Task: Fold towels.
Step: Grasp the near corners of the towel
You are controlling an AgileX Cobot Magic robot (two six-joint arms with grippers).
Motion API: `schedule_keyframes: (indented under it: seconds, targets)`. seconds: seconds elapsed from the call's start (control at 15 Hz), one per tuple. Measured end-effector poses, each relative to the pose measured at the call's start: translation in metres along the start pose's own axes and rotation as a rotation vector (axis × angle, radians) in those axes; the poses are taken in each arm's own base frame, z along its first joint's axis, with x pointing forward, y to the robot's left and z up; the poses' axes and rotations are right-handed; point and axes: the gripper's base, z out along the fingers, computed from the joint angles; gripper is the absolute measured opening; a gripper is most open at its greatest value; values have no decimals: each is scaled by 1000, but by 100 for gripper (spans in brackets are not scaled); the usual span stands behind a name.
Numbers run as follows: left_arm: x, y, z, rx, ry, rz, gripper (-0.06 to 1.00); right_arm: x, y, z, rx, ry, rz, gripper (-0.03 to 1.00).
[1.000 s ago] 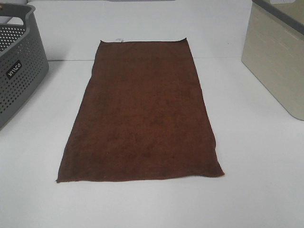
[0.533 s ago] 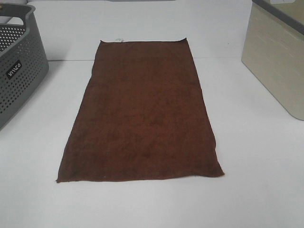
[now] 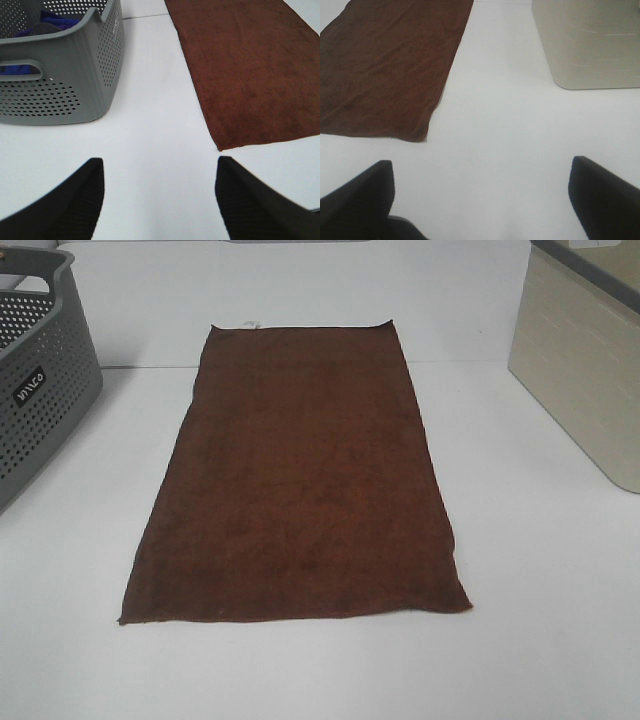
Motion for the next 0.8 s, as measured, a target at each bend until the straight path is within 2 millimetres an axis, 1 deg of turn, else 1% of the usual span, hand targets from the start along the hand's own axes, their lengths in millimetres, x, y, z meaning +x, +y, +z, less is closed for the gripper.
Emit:
schedule_keyframes:
  seconds: [0.2,0.33,0.47,0.6,0.67,0.8]
  targets:
    - [-2,0,-1,2,-17,-4,62,-2,0,0,2,-2,5,88]
    - [-15,-2,-3,20,-121,-41,62,-15,-2,4,0,36,11,88]
    - [-31,-2,6,55,-156,-122,62,-30,-4,17,-9,115,24,87]
    - [-48,-2,27,98,-141,-209,62,-45,-5,38,-38,210,85,86]
    - [-55,-2,42,117,-91,-258,62,-50,-4,51,-65,253,125,85]
    - [-63,-3,73,160,27,-374,62,-62,-3,83,-112,339,210,85]
